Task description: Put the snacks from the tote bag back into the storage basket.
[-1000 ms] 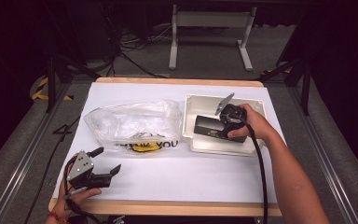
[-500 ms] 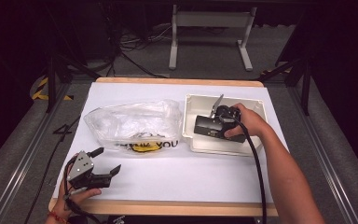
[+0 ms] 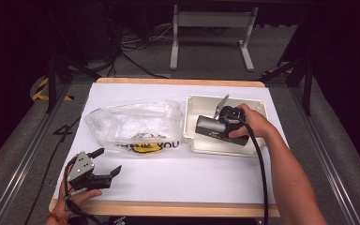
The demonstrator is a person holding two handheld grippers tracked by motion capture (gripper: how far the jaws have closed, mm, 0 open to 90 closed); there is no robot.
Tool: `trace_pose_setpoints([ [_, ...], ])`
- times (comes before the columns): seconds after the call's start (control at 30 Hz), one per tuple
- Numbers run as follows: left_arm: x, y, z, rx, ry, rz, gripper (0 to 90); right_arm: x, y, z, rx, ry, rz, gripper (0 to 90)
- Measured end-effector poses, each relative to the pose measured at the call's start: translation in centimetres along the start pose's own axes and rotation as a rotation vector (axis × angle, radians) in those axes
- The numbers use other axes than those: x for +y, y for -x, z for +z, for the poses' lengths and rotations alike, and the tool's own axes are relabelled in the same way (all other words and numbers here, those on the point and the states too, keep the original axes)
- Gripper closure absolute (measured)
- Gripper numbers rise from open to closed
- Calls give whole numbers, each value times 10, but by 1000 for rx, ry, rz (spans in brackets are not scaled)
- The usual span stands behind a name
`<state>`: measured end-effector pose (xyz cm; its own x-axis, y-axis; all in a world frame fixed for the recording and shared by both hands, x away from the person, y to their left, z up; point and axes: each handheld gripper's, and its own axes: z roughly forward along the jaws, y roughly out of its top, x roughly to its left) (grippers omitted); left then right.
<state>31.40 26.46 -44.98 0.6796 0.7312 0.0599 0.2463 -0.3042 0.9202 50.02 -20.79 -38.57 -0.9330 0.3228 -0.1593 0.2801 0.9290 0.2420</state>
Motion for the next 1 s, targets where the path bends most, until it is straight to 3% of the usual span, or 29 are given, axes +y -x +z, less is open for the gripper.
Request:
trace_pose_setpoints([
  [0.33, 0, 0, 0, -3, 1, 1, 128, 3, -7, -24, -23, 54, -25, 424],
  [0.47, 0, 0, 0, -5, 3, 3, 127, 6, -13, -42, -32, 125, -44, 424],
  [0.73, 0, 1, 0, -8, 3, 1, 127, 21, -21, -71, -69, 160, -96, 424],
  [1.0, 0, 0, 0, -8, 3, 3, 127, 40, -24, -79, -81, 165, -127, 424],
])
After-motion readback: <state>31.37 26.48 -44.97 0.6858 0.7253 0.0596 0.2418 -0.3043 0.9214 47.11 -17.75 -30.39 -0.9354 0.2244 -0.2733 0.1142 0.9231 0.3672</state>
